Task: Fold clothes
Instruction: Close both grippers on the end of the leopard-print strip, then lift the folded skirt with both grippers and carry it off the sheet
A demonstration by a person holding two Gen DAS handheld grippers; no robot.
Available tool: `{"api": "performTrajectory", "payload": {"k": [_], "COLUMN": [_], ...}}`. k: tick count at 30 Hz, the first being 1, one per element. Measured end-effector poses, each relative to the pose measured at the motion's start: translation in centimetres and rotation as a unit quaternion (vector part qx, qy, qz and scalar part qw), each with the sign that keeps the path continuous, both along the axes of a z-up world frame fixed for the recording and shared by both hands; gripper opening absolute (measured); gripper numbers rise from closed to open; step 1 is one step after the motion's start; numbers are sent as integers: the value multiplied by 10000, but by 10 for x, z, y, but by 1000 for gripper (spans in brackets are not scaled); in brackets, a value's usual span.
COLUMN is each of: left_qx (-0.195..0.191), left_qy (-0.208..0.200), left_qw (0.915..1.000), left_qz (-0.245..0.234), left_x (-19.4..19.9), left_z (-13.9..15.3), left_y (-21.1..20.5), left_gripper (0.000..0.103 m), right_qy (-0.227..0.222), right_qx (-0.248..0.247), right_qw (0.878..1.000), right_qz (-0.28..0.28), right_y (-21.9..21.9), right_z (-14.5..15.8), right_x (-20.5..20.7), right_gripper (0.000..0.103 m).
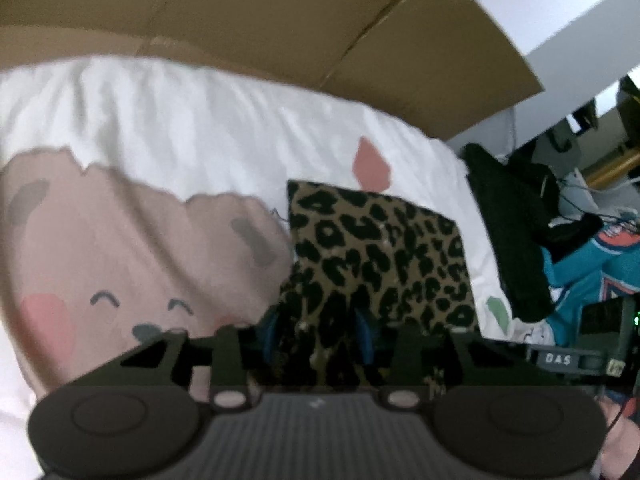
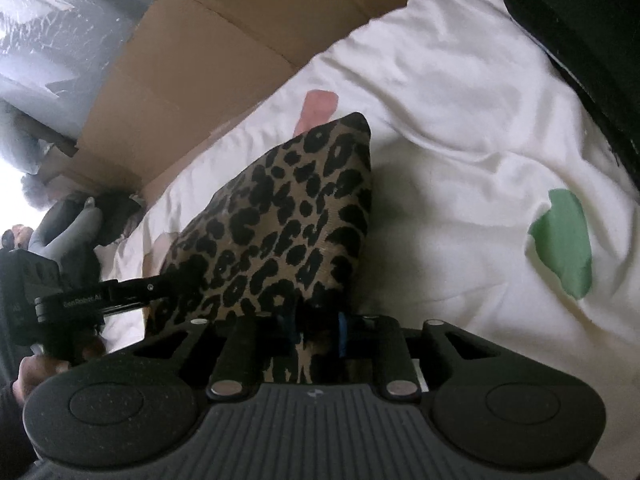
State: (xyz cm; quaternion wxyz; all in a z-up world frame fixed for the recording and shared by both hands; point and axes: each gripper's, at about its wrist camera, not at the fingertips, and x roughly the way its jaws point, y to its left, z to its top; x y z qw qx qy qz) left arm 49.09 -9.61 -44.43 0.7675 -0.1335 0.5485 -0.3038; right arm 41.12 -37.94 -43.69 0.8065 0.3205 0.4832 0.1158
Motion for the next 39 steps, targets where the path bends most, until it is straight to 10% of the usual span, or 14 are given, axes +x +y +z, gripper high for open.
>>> {"api": "performTrajectory", "payload": {"k": [11, 21, 39], "left_qx": [-668, -636, 26], "left_qy": [534, 494, -548], "left_qw": [9961, 9966, 9985], "left_qz": [-230, -163, -62], "left_x": [7, 10, -28], "left_z": [-24, -22, 48], "left_y": [-14, -6, -22], "left_gripper": [78, 37, 31], "right_qy": [267, 106, -498], "right_qx": [599, 291, -555], "right_qw": [9978, 9995, 9965], "right_qz": [-140, -28, 367], "right_y": [0, 9, 25], "right_z": [-18, -6, 49], "right_x": [13, 13, -1], "right_gripper": [40, 13, 6]}}
